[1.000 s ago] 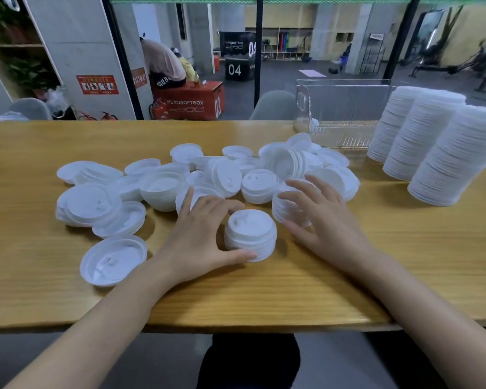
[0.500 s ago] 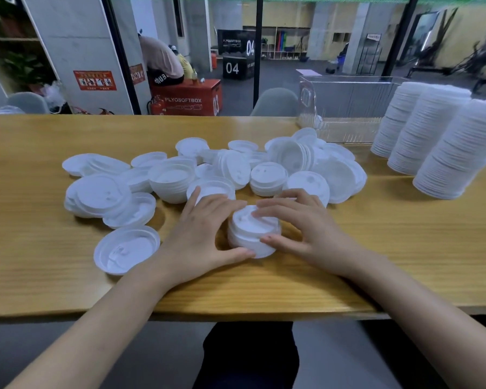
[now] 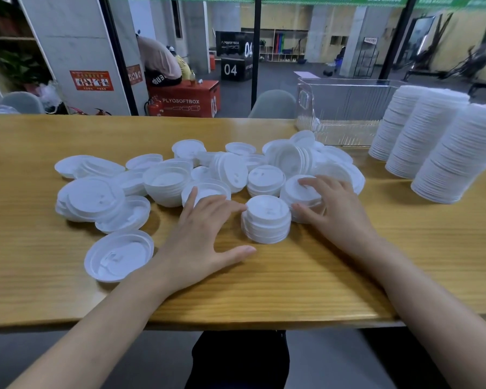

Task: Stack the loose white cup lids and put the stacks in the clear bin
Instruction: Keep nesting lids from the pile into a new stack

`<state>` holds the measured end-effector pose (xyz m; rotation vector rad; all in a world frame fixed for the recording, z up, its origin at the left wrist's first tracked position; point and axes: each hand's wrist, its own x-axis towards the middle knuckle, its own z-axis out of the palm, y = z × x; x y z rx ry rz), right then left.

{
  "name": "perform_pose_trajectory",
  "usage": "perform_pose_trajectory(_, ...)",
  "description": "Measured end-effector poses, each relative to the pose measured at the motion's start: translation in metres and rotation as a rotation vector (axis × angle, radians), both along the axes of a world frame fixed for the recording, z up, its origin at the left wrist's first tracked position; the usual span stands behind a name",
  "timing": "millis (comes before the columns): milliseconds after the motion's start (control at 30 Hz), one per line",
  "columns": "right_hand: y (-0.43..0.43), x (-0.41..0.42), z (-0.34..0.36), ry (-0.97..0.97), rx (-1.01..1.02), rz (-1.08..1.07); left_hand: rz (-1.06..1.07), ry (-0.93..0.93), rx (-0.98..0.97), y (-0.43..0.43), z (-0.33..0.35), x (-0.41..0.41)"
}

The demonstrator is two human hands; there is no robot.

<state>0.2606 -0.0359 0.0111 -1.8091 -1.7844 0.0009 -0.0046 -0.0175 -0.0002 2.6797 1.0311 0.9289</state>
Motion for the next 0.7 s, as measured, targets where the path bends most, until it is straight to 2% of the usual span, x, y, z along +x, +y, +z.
perform_pose_trajectory(133, -0.001, 0.003, -0.001, 0.051, 0.015, 0.031, -0.033, -0.095, 0.036, -0.003, 0.006, 0.015)
perform_pose_trajectory(333, -0.005, 0.007, -0.001, 0.074, 0.058, 0.044, -0.050, -0.068, -0.249, 0.001, 0.012, 0.046)
perform_pose_trajectory(533, -0.011, 0.007, 0.001, 0.127, 0.086, 0.087, -0.035, -0.031, -0.301, 0.008, 0.006, 0.038)
perform_pose_trajectory(700, -0.015, 0.007, 0.003, 0.306, 0.146, 0.154, -0.124, -0.041, -0.363, 0.006, 0.008, 0.015)
